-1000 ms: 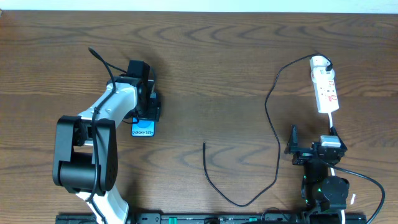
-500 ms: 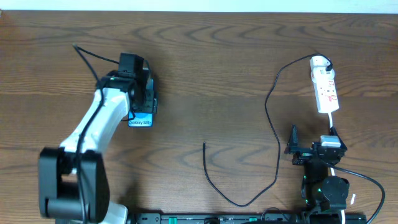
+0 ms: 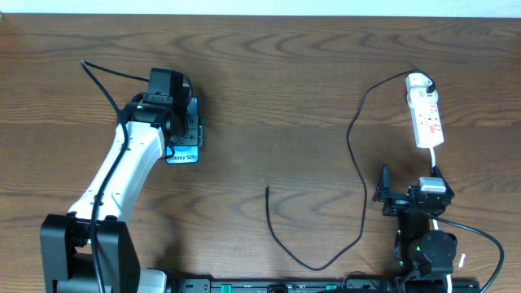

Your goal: Plug charger to phone and switch on socket

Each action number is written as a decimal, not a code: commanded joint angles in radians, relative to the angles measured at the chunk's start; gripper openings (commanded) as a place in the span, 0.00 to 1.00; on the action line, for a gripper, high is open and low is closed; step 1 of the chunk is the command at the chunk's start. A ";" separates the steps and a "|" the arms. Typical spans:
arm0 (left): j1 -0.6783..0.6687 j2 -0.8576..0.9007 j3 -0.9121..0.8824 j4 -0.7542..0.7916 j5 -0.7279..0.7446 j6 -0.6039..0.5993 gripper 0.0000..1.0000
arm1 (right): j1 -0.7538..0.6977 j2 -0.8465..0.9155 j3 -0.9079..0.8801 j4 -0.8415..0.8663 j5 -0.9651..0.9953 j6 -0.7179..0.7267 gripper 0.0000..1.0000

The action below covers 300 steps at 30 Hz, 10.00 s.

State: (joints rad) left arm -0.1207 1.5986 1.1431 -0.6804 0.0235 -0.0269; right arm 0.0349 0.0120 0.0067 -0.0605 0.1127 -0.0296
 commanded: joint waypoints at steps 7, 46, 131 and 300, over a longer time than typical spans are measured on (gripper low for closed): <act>0.002 -0.018 0.008 0.001 -0.006 -0.011 0.07 | -0.005 -0.006 -0.001 -0.003 0.008 0.014 0.99; 0.002 0.208 -0.057 0.047 -0.010 0.007 0.07 | -0.005 -0.006 -0.001 -0.003 0.008 0.014 0.99; 0.003 0.212 -0.152 0.175 -0.062 0.131 0.98 | -0.005 -0.006 -0.001 -0.003 0.008 0.014 0.99; 0.003 0.345 -0.064 0.105 -0.009 0.150 0.87 | -0.005 -0.006 -0.001 -0.003 0.008 0.014 0.99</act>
State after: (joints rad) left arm -0.1188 1.8713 1.1038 -0.5762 0.0647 0.1242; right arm 0.0349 0.0120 0.0067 -0.0605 0.1127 -0.0296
